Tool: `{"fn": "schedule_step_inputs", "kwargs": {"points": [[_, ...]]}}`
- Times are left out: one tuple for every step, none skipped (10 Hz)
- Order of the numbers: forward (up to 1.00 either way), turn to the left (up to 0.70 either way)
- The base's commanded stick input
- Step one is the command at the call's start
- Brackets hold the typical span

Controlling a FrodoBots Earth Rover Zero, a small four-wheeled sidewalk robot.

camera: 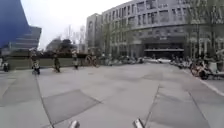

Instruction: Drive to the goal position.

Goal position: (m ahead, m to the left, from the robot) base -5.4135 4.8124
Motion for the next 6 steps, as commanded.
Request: {"fn": "schedule_step_inputs", "kwargs": {"points": [[0.0,1.0],[0.0,1.0],[0.0,1.0],[0.0,1.0],[0.0,1.0],[0.0,1.0]]}}
